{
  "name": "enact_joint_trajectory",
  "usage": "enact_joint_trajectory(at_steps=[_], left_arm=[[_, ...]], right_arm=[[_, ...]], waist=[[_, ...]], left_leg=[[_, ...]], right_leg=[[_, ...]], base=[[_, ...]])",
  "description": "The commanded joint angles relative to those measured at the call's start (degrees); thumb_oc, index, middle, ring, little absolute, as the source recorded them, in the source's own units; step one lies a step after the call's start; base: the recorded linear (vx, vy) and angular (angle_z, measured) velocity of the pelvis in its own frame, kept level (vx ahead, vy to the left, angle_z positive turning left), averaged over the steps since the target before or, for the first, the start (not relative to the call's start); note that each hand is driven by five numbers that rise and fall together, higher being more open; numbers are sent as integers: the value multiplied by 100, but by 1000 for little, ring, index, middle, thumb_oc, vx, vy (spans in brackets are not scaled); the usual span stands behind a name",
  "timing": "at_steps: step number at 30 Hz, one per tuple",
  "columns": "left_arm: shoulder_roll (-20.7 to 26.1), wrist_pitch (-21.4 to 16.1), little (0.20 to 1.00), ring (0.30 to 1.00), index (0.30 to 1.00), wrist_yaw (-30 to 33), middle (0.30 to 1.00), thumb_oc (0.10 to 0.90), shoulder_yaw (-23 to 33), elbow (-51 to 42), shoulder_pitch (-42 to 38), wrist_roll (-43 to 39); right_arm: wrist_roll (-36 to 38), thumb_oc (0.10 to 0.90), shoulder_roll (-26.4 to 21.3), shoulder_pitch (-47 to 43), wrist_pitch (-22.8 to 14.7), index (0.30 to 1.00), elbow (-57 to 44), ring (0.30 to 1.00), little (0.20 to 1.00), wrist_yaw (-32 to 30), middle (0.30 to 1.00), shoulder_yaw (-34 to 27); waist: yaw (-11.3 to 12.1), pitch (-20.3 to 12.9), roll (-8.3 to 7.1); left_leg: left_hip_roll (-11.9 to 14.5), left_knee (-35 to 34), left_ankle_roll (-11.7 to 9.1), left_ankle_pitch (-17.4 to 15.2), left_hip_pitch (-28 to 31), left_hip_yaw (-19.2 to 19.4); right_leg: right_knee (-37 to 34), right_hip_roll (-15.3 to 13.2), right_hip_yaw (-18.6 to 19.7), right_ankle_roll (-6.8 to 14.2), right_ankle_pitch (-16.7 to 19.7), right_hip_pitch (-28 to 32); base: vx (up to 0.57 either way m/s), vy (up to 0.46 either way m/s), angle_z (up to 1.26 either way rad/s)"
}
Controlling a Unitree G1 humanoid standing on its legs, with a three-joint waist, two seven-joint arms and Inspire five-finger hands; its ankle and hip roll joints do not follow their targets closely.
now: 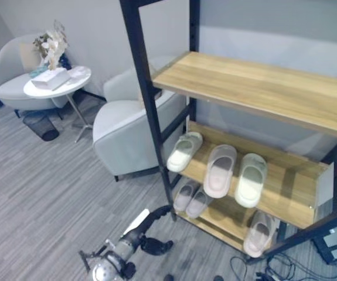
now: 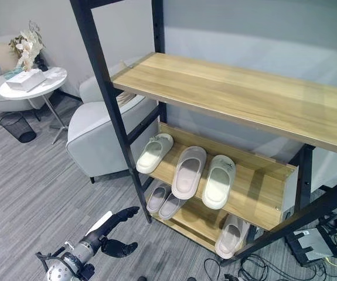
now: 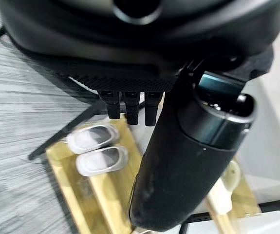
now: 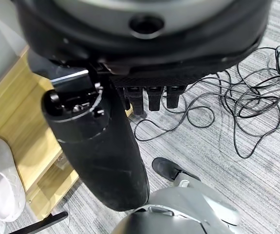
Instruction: Arrange the slippers neatly on the shoe rack.
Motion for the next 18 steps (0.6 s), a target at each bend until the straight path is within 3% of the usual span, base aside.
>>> enact_joint_trajectory(at_steps=[1,14,18], left_arm=[[3,-738,900,900,900,430,900,800,79,-1251,-928,-284],[-596,-659,900,900,900,266,900,800,-1056,-1367,-2316,-732],[-719,-652,900,900,900,386,900,800,-1183,-1261,-2618,-638]], right_arm=[[-246,800,53,-328,-143,900,-12,900,900,-75,900,307],[-191,800,187,-259,-39,900,56,900,900,-40,900,498],[-58,800,194,-226,-30,900,80,900,900,-45,900,426]], waist=[[-87,190,-53],[-500,146,-82],[-584,128,-79]], left_leg=[[-166,-18,-11,-189,-168,-4],[-109,-18,85,-313,40,182],[-93,-18,98,-364,94,309]], right_leg=[[71,105,17,236,-975,541],[331,134,370,187,-1061,475],[276,141,473,216,-1026,483]], base=[[41,-23,-5],[37,-14,-11],[74,-9,-20]])
